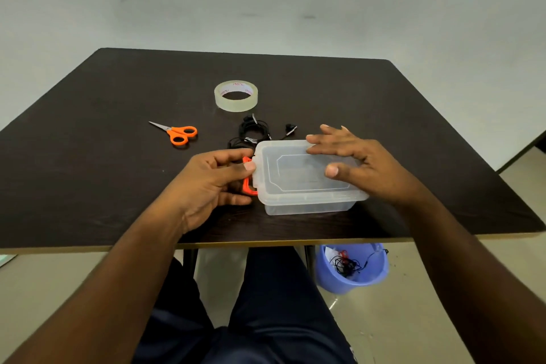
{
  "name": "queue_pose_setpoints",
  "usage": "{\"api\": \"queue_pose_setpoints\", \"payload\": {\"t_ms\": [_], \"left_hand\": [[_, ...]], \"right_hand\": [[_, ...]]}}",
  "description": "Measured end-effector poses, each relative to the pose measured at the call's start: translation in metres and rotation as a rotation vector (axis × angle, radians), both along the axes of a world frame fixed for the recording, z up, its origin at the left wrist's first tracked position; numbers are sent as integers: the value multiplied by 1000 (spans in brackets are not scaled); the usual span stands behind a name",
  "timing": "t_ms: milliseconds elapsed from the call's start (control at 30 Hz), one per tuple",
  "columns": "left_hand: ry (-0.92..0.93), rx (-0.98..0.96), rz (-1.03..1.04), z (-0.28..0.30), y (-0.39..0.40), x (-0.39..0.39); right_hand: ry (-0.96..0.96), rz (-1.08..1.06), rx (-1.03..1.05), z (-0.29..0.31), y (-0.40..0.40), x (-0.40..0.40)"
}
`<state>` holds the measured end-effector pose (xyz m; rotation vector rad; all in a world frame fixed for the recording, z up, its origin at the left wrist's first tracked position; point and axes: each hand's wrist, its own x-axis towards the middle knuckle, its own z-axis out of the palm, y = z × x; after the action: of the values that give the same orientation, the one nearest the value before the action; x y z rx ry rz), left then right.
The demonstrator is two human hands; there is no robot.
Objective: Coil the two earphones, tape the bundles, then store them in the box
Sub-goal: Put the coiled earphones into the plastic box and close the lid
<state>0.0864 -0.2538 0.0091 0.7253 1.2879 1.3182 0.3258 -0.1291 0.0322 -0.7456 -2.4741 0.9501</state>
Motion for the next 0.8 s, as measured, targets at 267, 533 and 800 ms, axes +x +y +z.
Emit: {"api": "queue_pose_setpoints", "payload": {"t_ms": [267,533,800], "left_hand": [[410,69,-6,5,-5,0],[535,298,46,27,0,3],[631,243,217,55,77,4]], "right_hand": [[-418,206,240,12,10,12],[-144,171,83,33,9,11],[274,-70,21,76,57,-8]]}}
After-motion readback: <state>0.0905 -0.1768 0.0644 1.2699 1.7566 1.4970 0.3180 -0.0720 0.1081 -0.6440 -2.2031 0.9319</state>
